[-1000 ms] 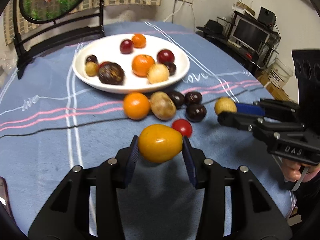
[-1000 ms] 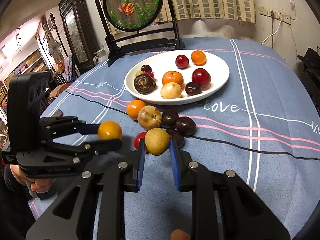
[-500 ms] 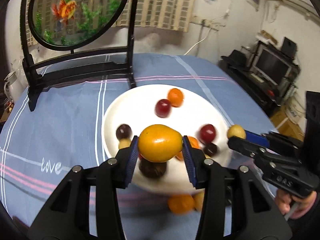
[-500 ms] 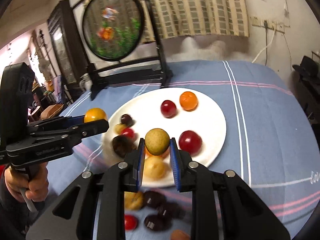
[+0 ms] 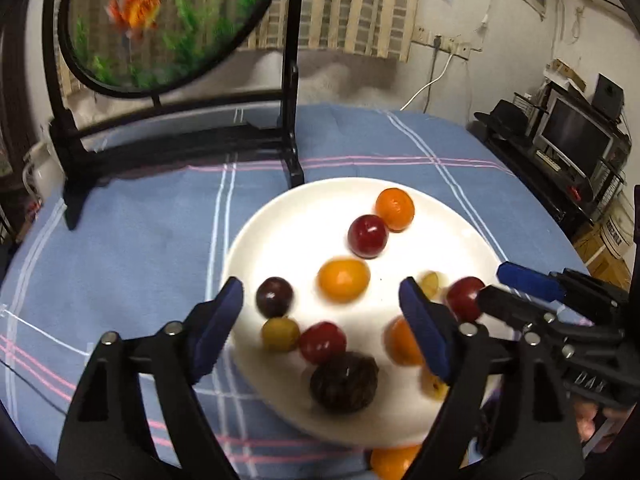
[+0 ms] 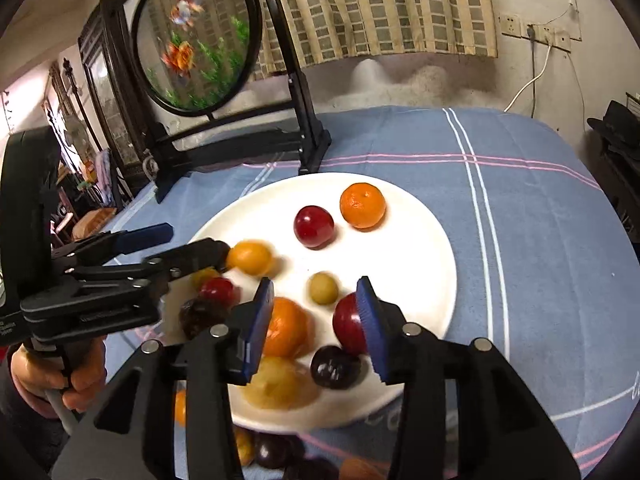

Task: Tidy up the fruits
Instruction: 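Lower the yellow fruit and apricot onto the white plate and open both tools, then grasp a red cherry tomato with the right tool while the left tool grasps a tangerine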

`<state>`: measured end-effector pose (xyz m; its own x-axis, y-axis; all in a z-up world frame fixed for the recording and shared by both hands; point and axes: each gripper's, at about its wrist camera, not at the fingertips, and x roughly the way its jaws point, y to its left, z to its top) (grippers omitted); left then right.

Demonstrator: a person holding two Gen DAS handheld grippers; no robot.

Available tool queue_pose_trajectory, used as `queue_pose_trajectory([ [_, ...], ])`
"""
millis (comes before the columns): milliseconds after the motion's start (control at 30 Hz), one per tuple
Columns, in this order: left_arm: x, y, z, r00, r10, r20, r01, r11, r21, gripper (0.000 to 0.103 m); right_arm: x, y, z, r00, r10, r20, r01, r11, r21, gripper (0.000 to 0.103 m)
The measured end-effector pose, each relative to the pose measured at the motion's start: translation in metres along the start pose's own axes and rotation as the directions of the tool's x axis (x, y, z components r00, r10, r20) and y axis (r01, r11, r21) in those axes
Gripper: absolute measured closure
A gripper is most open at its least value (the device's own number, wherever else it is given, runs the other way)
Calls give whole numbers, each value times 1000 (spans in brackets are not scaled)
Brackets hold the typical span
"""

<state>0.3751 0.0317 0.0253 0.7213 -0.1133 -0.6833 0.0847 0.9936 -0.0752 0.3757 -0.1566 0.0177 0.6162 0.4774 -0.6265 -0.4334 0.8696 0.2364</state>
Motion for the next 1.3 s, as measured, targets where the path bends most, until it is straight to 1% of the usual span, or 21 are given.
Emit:
queue_pose_trajectory([
  [67,-18,3,-5,1000,15,11,-15,1000,-7,9,-19,6,-10,1000,-11,5,11,1000,-23,60],
  [167,-44,7,-24,999,31,28,-30,999,-19,3,-41,12,-28,1000,-13,20,14,999,-42,58],
  [200,-48,8,-30,999,34,28,-34,999,-22,2,-50,17,-38,1000,-13,23,15,999,-50,54],
  [233,-54,9,-40,999,36,24,-36,999,-27,2,-55,20,-44,1000,-6,21,7,999,-52,48],
  [300,-59,11,-57,999,40,12,-39,999,-35,2,-64,28,-57,1000,22,12,-22,998,-60,46],
  [333,-60,12,-66,999,44,3,-44,998,-38,2,-69,38,-67,999,46,-1,-46,996,-82,46],
  [433,-60,17,-85,998,60,-22,-61,997,-40,2,-70,65,-89,998,57,-42,-63,983,-170,46],
  [500,-61,21,-93,997,72,-28,-73,996,-42,2,-65,79,-100,996,44,-77,-60,972,-226,48],
  [567,-61,27,-98,996,78,-36,-80,995,-53,2,-55,90,-110,994,11,-110,-42,957,-286,58],
  [633,-63,32,-99,997,71,-33,-74,995,-71,2,-48,93,-114,992,-12,-125,-27,951,-308,59],
  [667,-65,36,-99,997,73,-26,-75,994,-82,2,-45,92,-115,991,-13,-137,-30,951,-307,62],
  [767,-71,40,-98,997,72,-13,-73,992,-102,2,-37,89,-118,987,-18,-160,-32,953,-302,65],
  [833,-72,44,-98,997,73,-13,-74,990,-117,2,-33,88,-118,987,-41,-158,-10,950,-311,65],
  [900,-73,47,-99,998,65,-16,-67,989,-131,2,-29,86,-117,985,-42,-166,-10,954,-298,65],
  [1000,-74,46,-99,998,61,-17,-62,989,-136,2,-18,84,-118,979,-65,-196,5,956,-292,65],
  [1033,-74,46,-99,998,64,-15,-65,989,-135,2,-15,84,-120,977,-68,-204,7,958,-287,68],
  [1167,-76,44,-99,998,64,-6,-64,990,-128,2,-15,86,-123,977,-95,-193,29,947,-321,75],
  [1200,-75,44,-99,998,68,-4,-68,990,-127,2,-14,86,-122,976,-94,-197,27,947,-319,75],
  [1233,-74,44,-100,997,80,-7,-80,989,-124,2,-17,83,-121,976,-74,-207,9,955,-297,75],
  [1300,-72,42,-101,996,91,-9,-92,989,-114,2,-26,76,-115,980,-23,-198,-26,971,-238,75],
])
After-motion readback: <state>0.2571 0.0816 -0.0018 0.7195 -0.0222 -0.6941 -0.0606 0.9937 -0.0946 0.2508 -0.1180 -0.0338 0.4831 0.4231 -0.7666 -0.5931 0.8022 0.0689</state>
